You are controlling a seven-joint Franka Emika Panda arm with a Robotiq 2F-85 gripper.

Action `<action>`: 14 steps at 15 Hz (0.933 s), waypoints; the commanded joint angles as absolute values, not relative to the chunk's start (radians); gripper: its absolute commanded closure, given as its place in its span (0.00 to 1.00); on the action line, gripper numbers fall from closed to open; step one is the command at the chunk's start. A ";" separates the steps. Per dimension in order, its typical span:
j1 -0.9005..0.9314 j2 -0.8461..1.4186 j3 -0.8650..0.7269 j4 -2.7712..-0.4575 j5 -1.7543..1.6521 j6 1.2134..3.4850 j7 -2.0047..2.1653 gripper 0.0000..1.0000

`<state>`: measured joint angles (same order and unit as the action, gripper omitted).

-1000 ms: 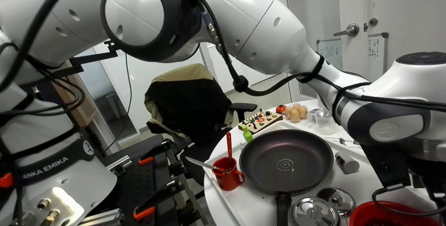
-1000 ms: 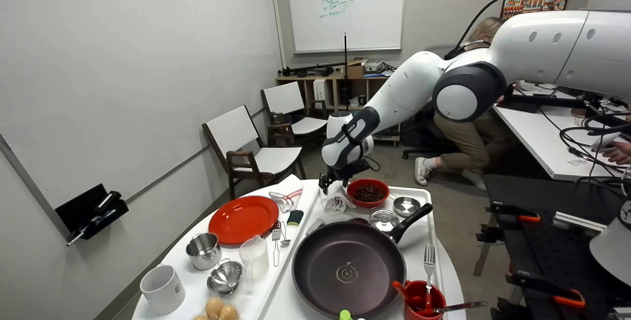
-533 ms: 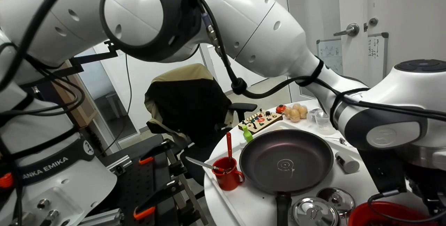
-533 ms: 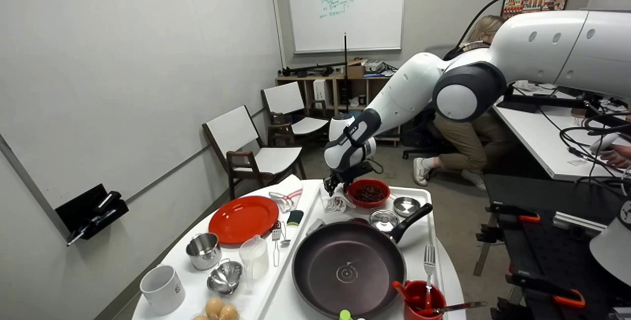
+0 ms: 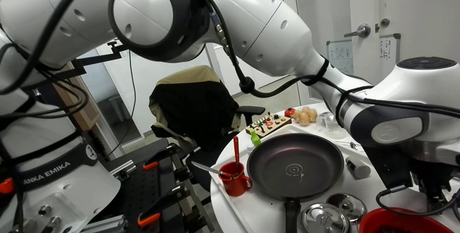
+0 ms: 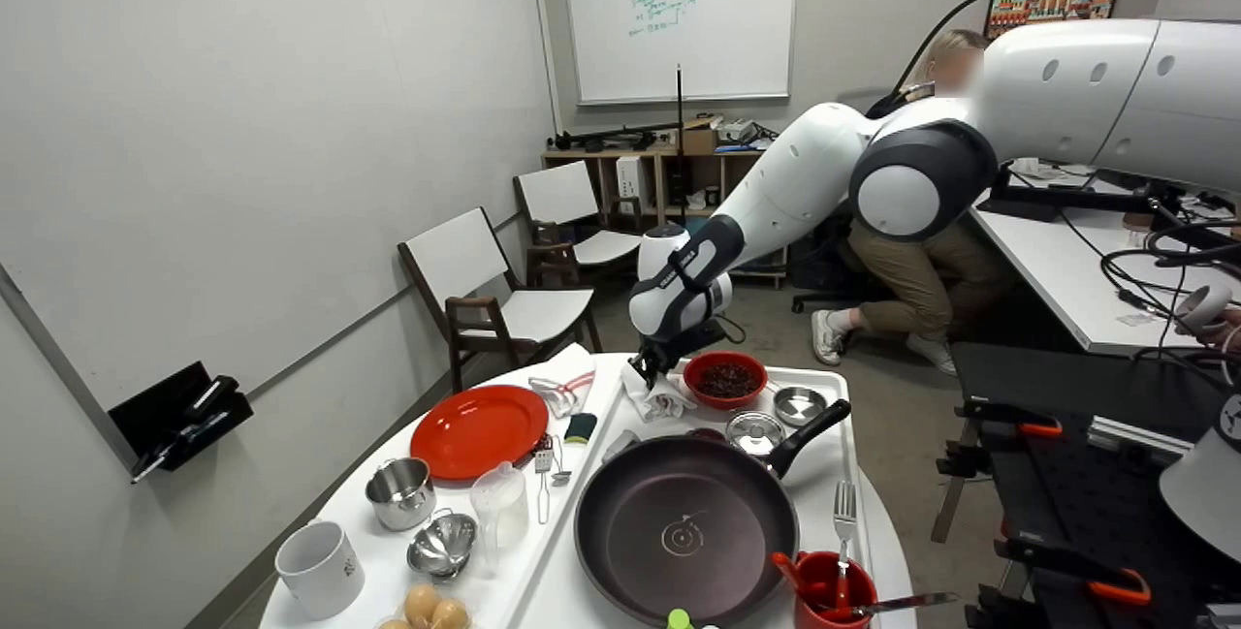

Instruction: Bring the towel closer to the pan

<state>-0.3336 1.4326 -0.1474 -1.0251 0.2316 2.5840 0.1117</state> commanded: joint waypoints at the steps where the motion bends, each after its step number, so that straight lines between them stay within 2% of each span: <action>1: -0.300 1.392 -0.113 -1.110 0.226 2.615 0.052 0.97; 14: -0.262 1.250 0.011 -1.375 0.233 2.691 -0.142 0.96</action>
<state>-0.2565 1.3127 -0.0272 -1.2545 0.2316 2.6526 -0.0824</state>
